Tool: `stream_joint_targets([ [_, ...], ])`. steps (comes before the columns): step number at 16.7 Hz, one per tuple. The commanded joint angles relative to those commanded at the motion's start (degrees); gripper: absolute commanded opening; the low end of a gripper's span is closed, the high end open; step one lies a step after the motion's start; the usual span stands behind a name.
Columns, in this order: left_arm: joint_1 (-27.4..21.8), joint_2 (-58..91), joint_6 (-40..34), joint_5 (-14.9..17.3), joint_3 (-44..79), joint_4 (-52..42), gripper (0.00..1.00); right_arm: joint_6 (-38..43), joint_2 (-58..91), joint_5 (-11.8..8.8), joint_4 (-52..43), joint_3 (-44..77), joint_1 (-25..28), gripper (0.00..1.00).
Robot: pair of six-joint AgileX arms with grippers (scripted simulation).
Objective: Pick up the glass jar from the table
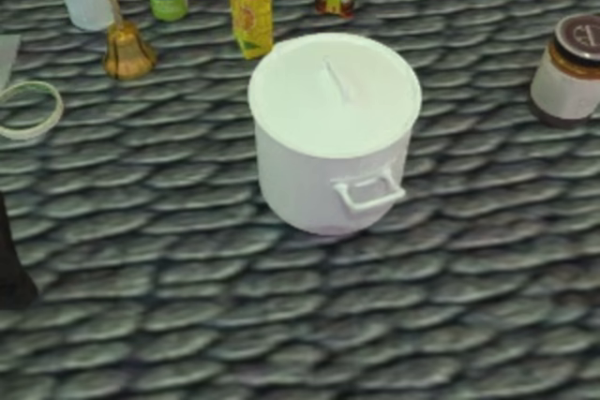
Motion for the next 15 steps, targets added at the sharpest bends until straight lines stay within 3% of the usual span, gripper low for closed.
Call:
stream_joint_targets([
  [7, 0.0, 0.0, 0.0, 0.0, 0.0, 0.0, 1.0, -2.0, 8.0, -0.1, -4.8, 6.8, -0.4, 1.0],
  [15, 0.0, 0.0, 0.0, 0.0, 0.0, 0.0, 1.0, -11.7, 41.9, -1.5, -24.5, 40.7, -1.0, 1.0],
])
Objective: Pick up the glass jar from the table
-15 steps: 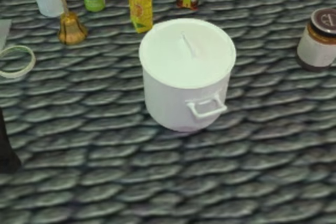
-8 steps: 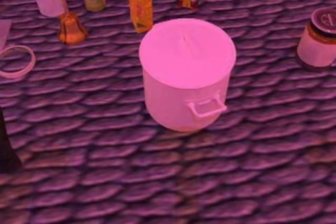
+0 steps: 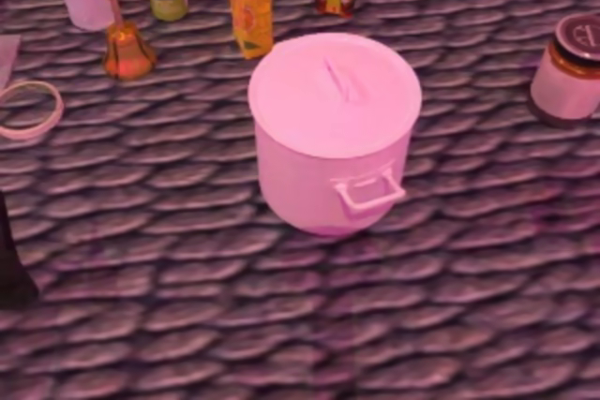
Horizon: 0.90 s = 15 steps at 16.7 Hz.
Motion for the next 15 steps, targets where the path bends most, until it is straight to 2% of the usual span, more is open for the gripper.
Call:
stream_joint_targets([
  [15, 0.0, 0.0, 0.0, 0.0, 0.0, 0.0, 1.0, -24.6, 83.9, -4.5, -48.0, 88.6, -0.7, 1.0],
])
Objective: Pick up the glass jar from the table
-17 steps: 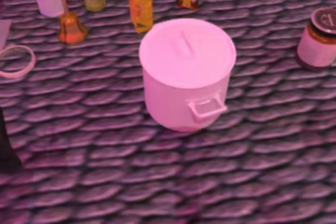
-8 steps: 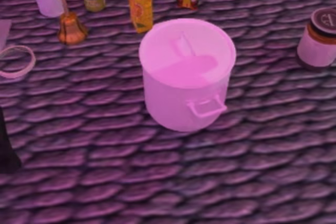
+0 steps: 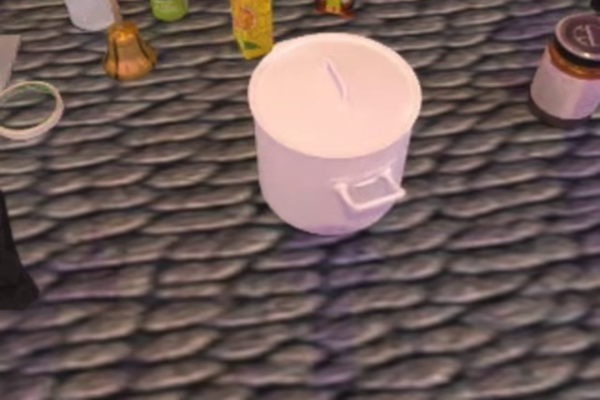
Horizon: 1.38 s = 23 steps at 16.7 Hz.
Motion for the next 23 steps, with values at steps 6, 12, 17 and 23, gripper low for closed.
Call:
stream_joint_targets([
  [6, 0.0, 0.0, 0.0, 0.0, 0.0, 0.0, 1.0, -6.0, 20.9, -1.2, -11.5, 21.8, -0.1, 1.0],
  [12, 0.0, 0.0, 0.0, 0.0, 0.0, 0.0, 1.0, -7.1, 24.9, -1.5, -13.8, 26.0, -0.1, 1.0],
  [17, 0.0, 0.0, 0.0, 0.0, 0.0, 0.0, 1.0, -6.8, 24.5, -1.4, -11.4, 23.5, 0.2, 1.0],
  [23, 0.0, 0.0, 0.0, 0.0, 0.0, 0.0, 1.0, -6.3, 23.0, -1.4, -0.9, 11.3, 0.7, 1.0],
])
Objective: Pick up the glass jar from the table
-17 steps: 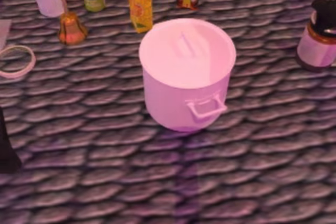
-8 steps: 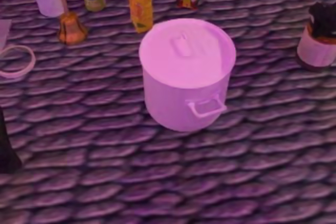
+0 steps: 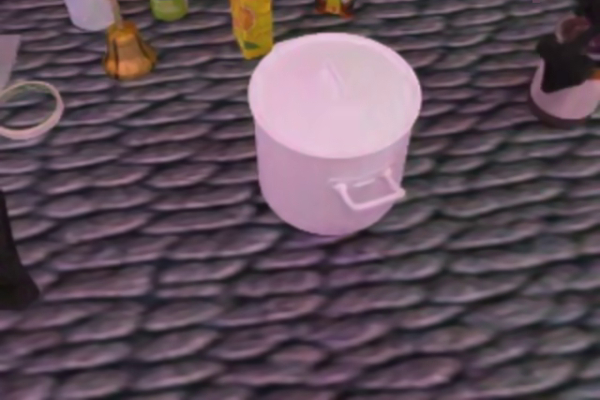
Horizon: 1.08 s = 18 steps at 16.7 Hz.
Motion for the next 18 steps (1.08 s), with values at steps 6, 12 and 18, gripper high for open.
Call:
stream_joint_targets([
  [6, 0.0, 0.0, 0.0, 0.0, 0.0, 0.0, 1.0, 0.0, -0.1, 0.0, 0.5, -0.5, 0.0, 0.85],
  [12, 0.0, 0.0, 0.0, 0.0, 0.0, 0.0, 1.0, 0.0, -0.1, 0.0, 0.5, -0.5, 0.0, 0.4],
  [18, 0.0, 0.0, 0.0, 0.0, 0.0, 0.0, 1.0, 0.0, -0.1, 0.0, 0.5, -0.5, 0.0, 0.0],
])
